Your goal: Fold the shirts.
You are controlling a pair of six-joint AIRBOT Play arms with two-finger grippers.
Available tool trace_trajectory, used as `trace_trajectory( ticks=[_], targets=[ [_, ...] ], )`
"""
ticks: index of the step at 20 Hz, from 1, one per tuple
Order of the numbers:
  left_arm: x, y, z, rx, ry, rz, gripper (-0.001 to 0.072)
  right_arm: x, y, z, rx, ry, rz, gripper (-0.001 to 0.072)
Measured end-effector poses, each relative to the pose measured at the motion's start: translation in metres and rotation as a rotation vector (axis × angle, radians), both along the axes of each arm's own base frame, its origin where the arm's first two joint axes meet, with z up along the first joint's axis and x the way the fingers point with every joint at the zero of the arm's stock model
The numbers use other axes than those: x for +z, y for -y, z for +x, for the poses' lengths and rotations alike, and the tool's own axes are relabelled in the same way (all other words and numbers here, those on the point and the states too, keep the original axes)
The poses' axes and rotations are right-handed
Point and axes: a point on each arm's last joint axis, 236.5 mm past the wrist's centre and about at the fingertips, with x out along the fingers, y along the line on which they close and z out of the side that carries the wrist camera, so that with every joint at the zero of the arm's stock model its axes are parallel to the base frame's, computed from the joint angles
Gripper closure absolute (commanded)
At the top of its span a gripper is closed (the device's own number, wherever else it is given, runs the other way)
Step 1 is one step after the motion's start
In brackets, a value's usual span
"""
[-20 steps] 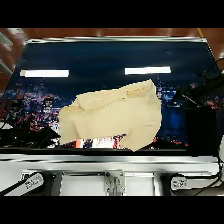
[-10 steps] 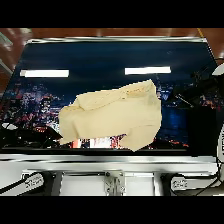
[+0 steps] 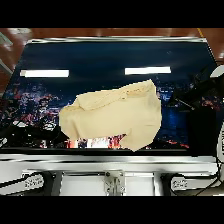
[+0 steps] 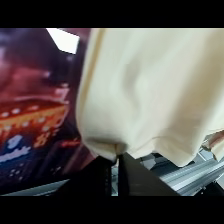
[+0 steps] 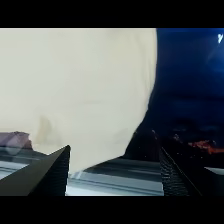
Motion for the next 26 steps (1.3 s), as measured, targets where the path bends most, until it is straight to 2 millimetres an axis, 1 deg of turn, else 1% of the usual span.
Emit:
trace_trajectory(
  ticks=[4, 6, 8, 9, 10, 11, 14, 15, 16, 17, 18, 19, 20, 21, 22, 23, 24, 25, 26],
  targets=[
    [0.0, 0.002, 0.001, -0.021, 0.017, -0.004, 0.0669, -0.031, -0.002, -0.028, 0.009, -0.1, 0.004, 0.0039],
    [0.003, 0.001, 0.0, -0.047, 0.039, 0.008, 0.0669, -0.047, -0.005, -0.039, 0.004, -0.13, 0.008, 0.0039],
    [0.008, -0.004, 0.004, -0.069, 0.083, 0.039, 0.0669, -0.065, -0.01, -0.047, -0.017, -0.147, 0.022, 0.004],
    [0.012, -0.006, 0.006, -0.078, 0.108, 0.05, 0.0669, -0.072, -0.013, -0.049, -0.033, -0.147, 0.033, 0.0042],
    [0.019, -0.006, 0.009, -0.081, 0.136, 0.053, 0.0669, -0.08, -0.017, -0.05, -0.05, -0.144, 0.043, 0.0078],
    [0.026, -0.005, 0.011, -0.087, 0.162, 0.051, 0.0669, -0.088, -0.02, -0.05, -0.067, -0.141, 0.052, 0.0093],
    [0.045, -0.004, 0.017, -0.102, 0.234, 0.06, 0.0669, -0.109, -0.028, -0.052, -0.105, -0.158, 0.079, 0.0093],
    [0.05, -0.004, 0.019, -0.106, 0.255, 0.064, 0.0669, -0.116, -0.031, -0.053, -0.111, -0.168, 0.089, 0.0106],
    [0.056, -0.004, 0.021, -0.108, 0.274, 0.07, 0.0669, -0.12, -0.037, -0.054, -0.112, -0.179, 0.105, 0.0342],
    [0.061, -0.005, 0.024, -0.107, 0.294, 0.075, 0.0669, -0.124, -0.04, -0.056, -0.111, -0.191, 0.112, 0.0622],
    [0.067, -0.006, 0.028, -0.109, 0.314, 0.081, 0.067, -0.128, -0.042, -0.052, -0.116, -0.179, 0.108, 0.0648],
    [0.074, -0.008, 0.034, -0.11, 0.338, 0.089, 0.0671, -0.129, -0.043, -0.049, -0.12, -0.166, 0.111, 0.0649],
    [0.083, -0.01, 0.041, -0.112, 0.366, 0.1, 0.0671, -0.128, -0.043, -0.042, -0.11, -0.138, 0.107, 0.065],
    [0.094, -0.014, 0.051, -0.111, 0.401, 0.115, 0.0671, -0.123, -0.041, -0.031, -0.095, -0.084, 0.096, 0.065],
    [0.112, -0.018, 0.065, -0.106, 0.453, 0.136, 0.0672, -0.108, -0.04, -0.018, -0.077, -0.024, 0.098, 0.065],
    [0.134, -0.022, 0.079, -0.106, 0.514, 0.16, 0.0672, -0.087, -0.039, -0.003, -0.044, 0.058, 0.094, 0.065],
    [0.166, -0.025, 0.096, -0.114, 0.6, 0.192, 0.0672, -0.06, -0.037, 0.016, -0.008, 0.164, 0.085, 0.0649],
    [0.206, -0.028, 0.113, -0.119, 0.707, 0.232, 0.0671, -0.017, -0.036, 0.04, 0.03, 0.312, 0.073, 0.0649],
    [0.257, -0.031, 0.128, -0.122, 0.835, 0.282, 0.0671, 0.033, -0.035, 0.061, 0.065, 0.47, 0.048, 0.0649]
  ],
)
